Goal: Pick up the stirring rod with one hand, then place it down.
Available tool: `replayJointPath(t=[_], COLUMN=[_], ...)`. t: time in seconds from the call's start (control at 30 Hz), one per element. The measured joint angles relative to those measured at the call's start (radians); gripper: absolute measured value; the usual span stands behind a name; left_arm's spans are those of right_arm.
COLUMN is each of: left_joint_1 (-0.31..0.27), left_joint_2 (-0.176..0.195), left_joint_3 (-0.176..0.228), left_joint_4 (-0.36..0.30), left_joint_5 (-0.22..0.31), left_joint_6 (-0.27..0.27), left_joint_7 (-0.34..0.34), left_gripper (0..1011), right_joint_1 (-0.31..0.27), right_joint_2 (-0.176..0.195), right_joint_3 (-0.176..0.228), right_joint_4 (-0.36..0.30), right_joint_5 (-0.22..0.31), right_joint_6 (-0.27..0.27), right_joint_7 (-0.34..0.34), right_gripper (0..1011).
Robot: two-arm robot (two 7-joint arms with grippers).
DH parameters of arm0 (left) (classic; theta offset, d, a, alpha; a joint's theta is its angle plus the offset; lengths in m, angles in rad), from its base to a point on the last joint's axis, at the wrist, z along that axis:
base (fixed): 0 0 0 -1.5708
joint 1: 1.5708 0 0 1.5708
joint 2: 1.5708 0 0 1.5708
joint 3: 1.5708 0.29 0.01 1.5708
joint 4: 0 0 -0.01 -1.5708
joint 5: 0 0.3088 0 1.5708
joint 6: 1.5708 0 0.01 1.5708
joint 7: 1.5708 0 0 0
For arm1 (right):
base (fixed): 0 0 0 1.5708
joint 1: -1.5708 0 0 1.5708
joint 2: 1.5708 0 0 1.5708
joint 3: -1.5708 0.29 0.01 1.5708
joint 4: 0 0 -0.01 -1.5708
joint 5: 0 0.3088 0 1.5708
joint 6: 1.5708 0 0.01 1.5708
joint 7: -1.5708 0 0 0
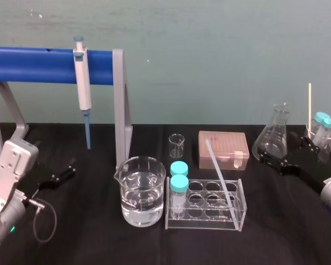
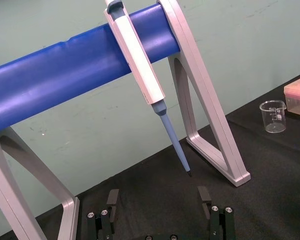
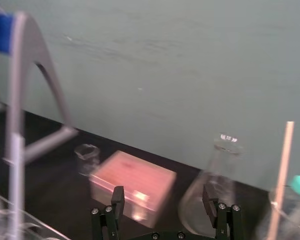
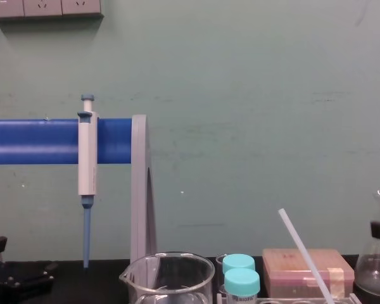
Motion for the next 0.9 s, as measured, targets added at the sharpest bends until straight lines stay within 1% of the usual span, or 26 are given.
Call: replayJointPath(t=[0.03,0.07,0.1,0.13,0.2,0.23,0.27,0.3,0.33,0.37,0.43,0.53,0.57,0.63,0.67,0.8,0.83,0.9], left_joint_1=[0.000,0.000,0.000,0.000,0.000,0.000,0.000,0.000,0.000,0.000,0.000,0.000,0.000,0.000,0.000,0.000,0.000,0.000], left_joint_2=[0.000,0.000,0.000,0.000,0.000,0.000,0.000,0.000,0.000,0.000,0.000,0.000,0.000,0.000,0.000,0.000,0.000,0.000], left_joint_3=[0.000,0.000,0.000,0.000,0.000,0.000,0.000,0.000,0.000,0.000,0.000,0.000,0.000,0.000,0.000,0.000,0.000,0.000], left_joint_4=[0.000,0.000,0.000,0.000,0.000,0.000,0.000,0.000,0.000,0.000,0.000,0.000,0.000,0.000,0.000,0.000,0.000,0.000], left_joint_5=[0.000,0.000,0.000,0.000,0.000,0.000,0.000,0.000,0.000,0.000,0.000,0.000,0.000,0.000,0.000,0.000,0.000,0.000], left_joint_6=[0.000,0.000,0.000,0.000,0.000,0.000,0.000,0.000,0.000,0.000,0.000,0.000,0.000,0.000,0.000,0.000,0.000,0.000], left_joint_7=[0.000,0.000,0.000,0.000,0.000,0.000,0.000,0.000,0.000,0.000,0.000,0.000,0.000,0.000,0.000,0.000,0.000,0.000], left_gripper=[1000,1000,1000,1000,1000,1000,1000,1000,1000,1000,1000,1000,1000,1000,1000,1000,1000,1000], right_joint_1=[0.001,0.003,0.006,0.006,0.021,0.021,0.034,0.040,0.040,0.051,0.067,0.082,0.094,0.104,0.114,0.144,0.157,0.169], right_joint_2=[0.002,0.005,0.008,0.008,0.016,0.016,0.021,0.024,0.024,0.029,0.038,0.046,0.051,0.056,0.060,0.064,0.064,0.061], right_joint_3=[0.008,0.021,0.027,0.027,0.038,0.038,0.038,0.035,0.035,0.026,0.009,-0.011,-0.027,-0.041,-0.056,-0.096,-0.111,-0.125], right_joint_4=[-0.010,-0.028,-0.036,-0.036,-0.062,-0.062,-0.074,-0.078,-0.078,-0.083,-0.089,-0.092,-0.095,-0.095,-0.095,-0.090,-0.085,-0.079], right_joint_5=[0.023,0.066,0.085,0.085,0.140,0.140,0.167,0.177,0.177,0.189,0.199,0.202,0.202,0.201,0.200,0.193,0.192,0.191], right_joint_6=[0.020,0.063,0.084,0.084,0.162,0.162,0.207,0.223,0.223,0.243,0.260,0.265,0.267,0.269,0.273,0.304,0.325,0.345], right_joint_7=[0.018,0.053,0.071,0.071,0.134,0.134,0.173,0.190,0.190,0.215,0.250,0.280,0.298,0.315,0.329,0.342,0.341,0.338], right_gripper=[1003,1002,1002,1003,1002,1002,1002,1003,1003,1003,1002,1002,1002,1002,1003,1002,1002,1002])
